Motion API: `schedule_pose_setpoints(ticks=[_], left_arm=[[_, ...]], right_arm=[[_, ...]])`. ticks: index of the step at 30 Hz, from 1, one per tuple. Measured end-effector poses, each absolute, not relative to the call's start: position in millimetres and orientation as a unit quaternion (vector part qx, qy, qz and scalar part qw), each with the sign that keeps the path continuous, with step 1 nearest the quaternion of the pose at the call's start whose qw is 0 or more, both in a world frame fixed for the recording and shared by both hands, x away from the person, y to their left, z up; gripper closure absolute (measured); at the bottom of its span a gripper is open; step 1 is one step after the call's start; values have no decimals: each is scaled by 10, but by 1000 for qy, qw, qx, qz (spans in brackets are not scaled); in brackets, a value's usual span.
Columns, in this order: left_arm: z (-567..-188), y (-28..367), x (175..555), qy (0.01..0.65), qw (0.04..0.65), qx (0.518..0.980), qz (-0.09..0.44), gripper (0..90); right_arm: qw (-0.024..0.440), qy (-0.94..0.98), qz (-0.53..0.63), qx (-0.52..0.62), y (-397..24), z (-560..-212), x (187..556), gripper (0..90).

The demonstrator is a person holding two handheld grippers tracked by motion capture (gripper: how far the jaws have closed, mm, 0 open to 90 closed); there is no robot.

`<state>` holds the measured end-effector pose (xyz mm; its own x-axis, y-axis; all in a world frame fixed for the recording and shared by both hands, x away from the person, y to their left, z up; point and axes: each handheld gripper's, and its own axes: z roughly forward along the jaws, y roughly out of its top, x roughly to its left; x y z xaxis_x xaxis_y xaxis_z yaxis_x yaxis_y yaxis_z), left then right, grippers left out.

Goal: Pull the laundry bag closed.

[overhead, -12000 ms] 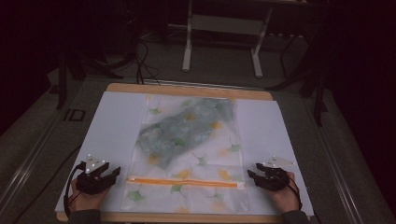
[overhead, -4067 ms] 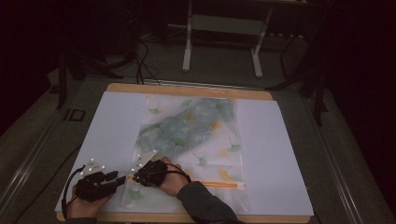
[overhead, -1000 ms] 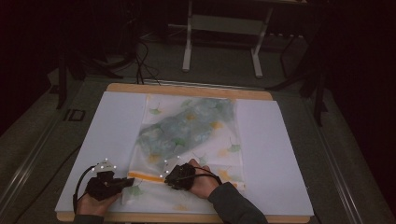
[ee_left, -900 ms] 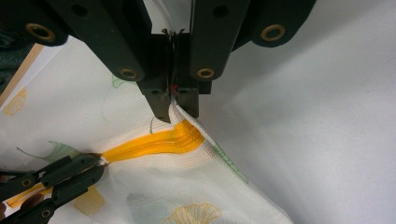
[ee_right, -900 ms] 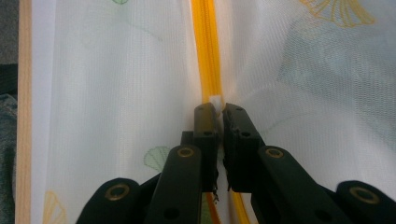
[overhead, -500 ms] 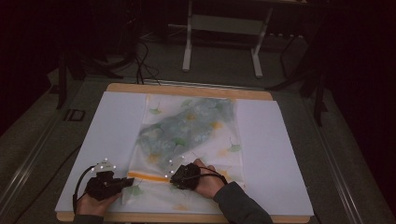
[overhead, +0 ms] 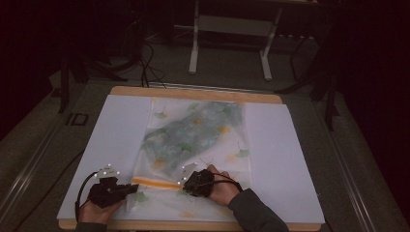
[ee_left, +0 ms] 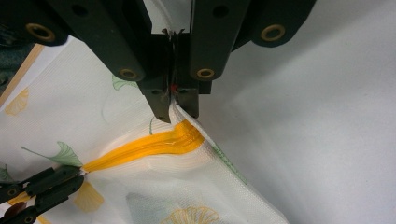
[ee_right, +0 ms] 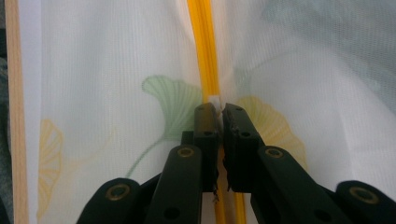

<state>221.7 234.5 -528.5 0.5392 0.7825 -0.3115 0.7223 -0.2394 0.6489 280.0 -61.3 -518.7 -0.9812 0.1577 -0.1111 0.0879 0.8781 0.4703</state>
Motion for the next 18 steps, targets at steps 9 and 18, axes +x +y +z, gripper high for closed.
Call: schedule_pose_setpoints(ticks=[9, 18], left_arm=[[-5284, 2346, 2214, 479, 388, 787, 38, 879], [-5285, 2355, 2212, 480, 389, 785, 41, 879]], right_arm=[[73, 967, 236, 70, -710, -5182, 2798, 851], [77, 968, 226, 71, -798, -5177, 2807, 891]])
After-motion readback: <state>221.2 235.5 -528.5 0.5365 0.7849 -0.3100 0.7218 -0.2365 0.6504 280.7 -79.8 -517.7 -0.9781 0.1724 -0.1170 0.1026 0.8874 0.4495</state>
